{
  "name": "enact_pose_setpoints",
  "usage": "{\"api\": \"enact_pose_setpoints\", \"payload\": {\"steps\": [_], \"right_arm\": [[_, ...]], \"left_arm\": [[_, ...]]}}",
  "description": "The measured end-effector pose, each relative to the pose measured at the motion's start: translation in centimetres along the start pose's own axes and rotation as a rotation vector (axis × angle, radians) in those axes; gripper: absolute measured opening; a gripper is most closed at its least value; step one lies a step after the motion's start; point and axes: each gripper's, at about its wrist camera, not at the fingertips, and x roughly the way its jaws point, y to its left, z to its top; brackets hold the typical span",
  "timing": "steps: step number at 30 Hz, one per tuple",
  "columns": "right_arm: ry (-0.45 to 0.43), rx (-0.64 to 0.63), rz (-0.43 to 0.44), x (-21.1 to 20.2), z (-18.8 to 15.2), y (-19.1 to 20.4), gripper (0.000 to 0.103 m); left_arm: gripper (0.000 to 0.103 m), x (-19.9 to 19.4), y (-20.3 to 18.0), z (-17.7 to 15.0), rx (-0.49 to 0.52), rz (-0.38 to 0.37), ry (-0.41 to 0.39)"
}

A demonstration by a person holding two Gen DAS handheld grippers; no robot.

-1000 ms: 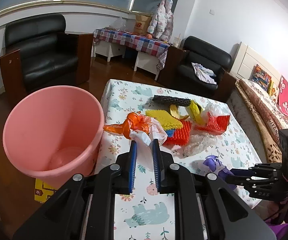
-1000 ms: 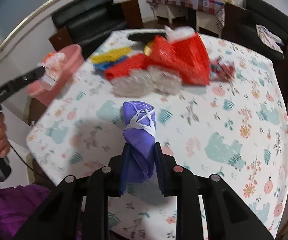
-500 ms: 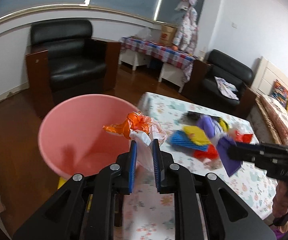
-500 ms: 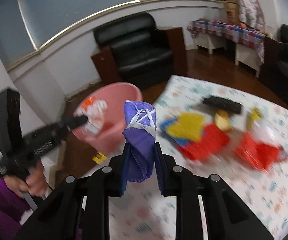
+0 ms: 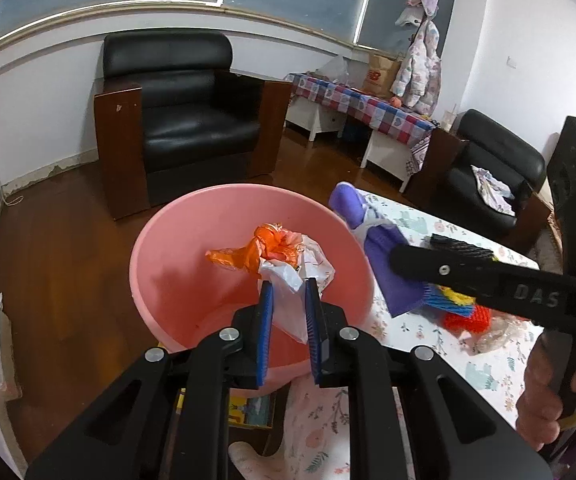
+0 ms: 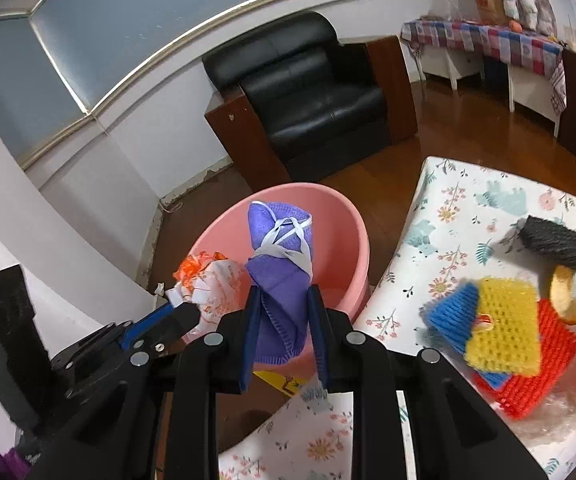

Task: Collect trash
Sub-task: 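Carry both bags over the pink bucket and open both tools, then move both open tools back over the table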

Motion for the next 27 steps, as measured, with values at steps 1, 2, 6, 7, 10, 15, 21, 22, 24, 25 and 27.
{"api": "enact_pose_setpoints", "payload": {"steps": [1, 2, 6, 7, 10, 15, 21, 22, 24, 25, 27], "right_arm": [[0.002, 0.003, -0.003, 0.4, -0.1, 0.0, 0.023], [0.006, 0.009, -0.006, 0.8, 0.0, -0.1, 0.024], [0.01, 0.021, -0.002, 1.7, -0.1, -0.5, 0.027], [0.012, 0.022, 0.003, 1.8, 0.0, -0.4, 0.027], [0.014, 0.025, 0.007, 2.1, -0.1, -0.6, 0.032], [0.004, 0.019, 0.008, 1.4, -0.5, -0.8, 0.036], [-0.019, 0.005, -0.017, -0.4, -1.6, -1.1, 0.04], [-0.027, 0.002, -0.023, -1.0, -1.9, -1.1, 0.044], [-0.042, -0.003, -0.038, -1.9, -2.3, -1.2, 0.048], [-0.051, -0.007, -0.05, -2.6, -2.6, -1.3, 0.049], [-0.065, -0.008, -0.068, -3.9, -3.2, -1.6, 0.05]], "left_arm": [[0.017, 0.2, 0.2, 0.0, -0.005, 0.003, 0.003], [0.017, 0.4, 0.3, 0.1, -0.01, 0.003, 0.006], [0.021, 1.1, 0.7, 0.1, -0.028, 0.018, 0.025], [0.022, 1.3, 0.8, 0.1, -0.028, 0.025, 0.034], [0.023, 1.6, 1.2, 0.2, -0.046, 0.013, 0.047], [0.023, 1.5, 1.4, 0.3, -0.07, -0.011, 0.049], [0.023, 1.1, 0.8, 0.3, -0.068, -0.038, 0.034], [0.023, 1.0, 0.5, 0.3, -0.064, -0.043, 0.037], [0.023, 1.0, 0.0, 0.2, -0.057, -0.055, 0.045], [0.023, 0.9, -0.5, 0.2, -0.049, -0.068, 0.052], [0.023, 0.8, -1.3, 0.1, -0.041, -0.082, 0.06]]}}
